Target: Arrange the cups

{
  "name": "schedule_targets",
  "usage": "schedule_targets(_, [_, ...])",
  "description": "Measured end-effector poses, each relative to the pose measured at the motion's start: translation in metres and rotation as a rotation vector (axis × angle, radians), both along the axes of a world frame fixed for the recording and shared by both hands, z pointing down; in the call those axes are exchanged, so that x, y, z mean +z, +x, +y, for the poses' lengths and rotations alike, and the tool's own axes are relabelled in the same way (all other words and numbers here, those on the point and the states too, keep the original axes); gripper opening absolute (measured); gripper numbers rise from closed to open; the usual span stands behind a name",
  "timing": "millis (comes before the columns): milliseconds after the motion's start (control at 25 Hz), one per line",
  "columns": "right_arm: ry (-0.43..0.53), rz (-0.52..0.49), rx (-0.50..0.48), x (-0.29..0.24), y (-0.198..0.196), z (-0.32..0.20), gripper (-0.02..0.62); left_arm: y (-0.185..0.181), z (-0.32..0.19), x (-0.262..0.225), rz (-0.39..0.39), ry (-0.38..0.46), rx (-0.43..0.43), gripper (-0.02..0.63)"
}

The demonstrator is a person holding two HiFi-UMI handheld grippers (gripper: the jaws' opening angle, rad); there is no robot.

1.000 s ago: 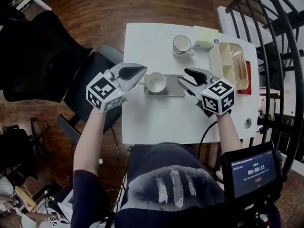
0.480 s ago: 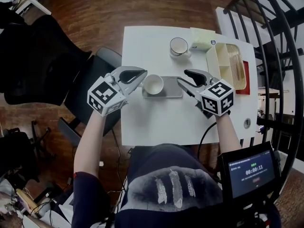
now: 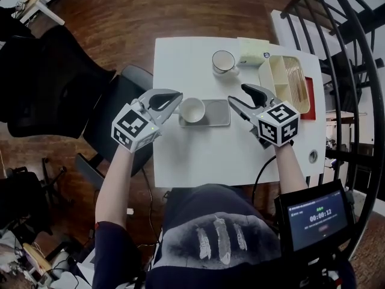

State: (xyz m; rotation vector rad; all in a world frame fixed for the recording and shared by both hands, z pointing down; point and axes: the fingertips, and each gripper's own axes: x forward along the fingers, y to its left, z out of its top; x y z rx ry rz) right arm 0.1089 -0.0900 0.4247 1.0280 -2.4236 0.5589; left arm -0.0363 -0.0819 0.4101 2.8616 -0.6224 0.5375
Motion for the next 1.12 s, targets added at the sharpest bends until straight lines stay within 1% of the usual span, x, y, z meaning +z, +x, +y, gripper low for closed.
schedule_targets(80, [0.011,0.016,-0.021,-0.003,0.001,-0.003,0.236,-0.002,0.000,0.001,-0.004,0.001,-0.008,0.014])
schedule_targets(120, [0.021,0.025,-0.026,-0.004,0.002,-0.006,0.215,-0.003,0.000,0.001,-0.005,0.000,-0.011,0.014])
schedule_targets(160, [0.029,0.030,-0.032,-0.006,0.003,-0.008,0.130,-0.003,0.000,0.002,-0.005,0.000,-0.012,0.014])
schedule_targets(200, [0.034,0.033,-0.037,-0.007,0.003,-0.010,0.003,-0.004,0.000,0.003,-0.006,-0.001,-0.012,0.014])
schedule_targets(360, [0.044,0.073,-0.039,-0.007,0.008,-0.020,0.003,-0.007,0.001,0.006,-0.010,-0.005,-0.013,0.014])
schedule_targets(520, [0.060,0.134,0.009,-0.001,0.020,-0.036,0.011,-0.009,0.003,0.006,-0.013,-0.009,-0.016,0.014])
schedule_targets(560, [0.062,0.146,0.019,0.001,0.022,-0.041,0.038,-0.009,0.002,0.007,-0.012,-0.010,-0.018,0.014])
schedule_targets(640, [0.051,0.171,0.023,0.008,0.025,-0.052,0.213,-0.011,0.001,0.009,-0.011,-0.014,-0.023,0.014])
schedule_targets(760, [0.036,0.258,-0.007,0.021,0.026,-0.066,0.216,-0.014,-0.001,0.013,-0.015,-0.021,-0.030,0.014])
schedule_targets(800, [0.024,0.291,-0.027,0.028,0.025,-0.069,0.216,-0.016,-0.001,0.015,-0.018,-0.025,-0.034,0.014])
schedule_targets(840, [0.010,0.320,-0.049,0.035,0.024,-0.072,0.233,-0.019,-0.001,0.017,-0.021,-0.029,-0.038,0.014])
schedule_targets(1000, [-0.021,0.429,-0.120,0.056,0.018,-0.081,0.236,-0.028,-0.001,0.023,-0.037,-0.041,-0.052,0.014])
schedule_targets(1120, [-0.036,0.515,-0.144,0.067,0.019,-0.090,0.236,-0.032,-0.002,0.026,-0.042,-0.047,-0.062,0.014])
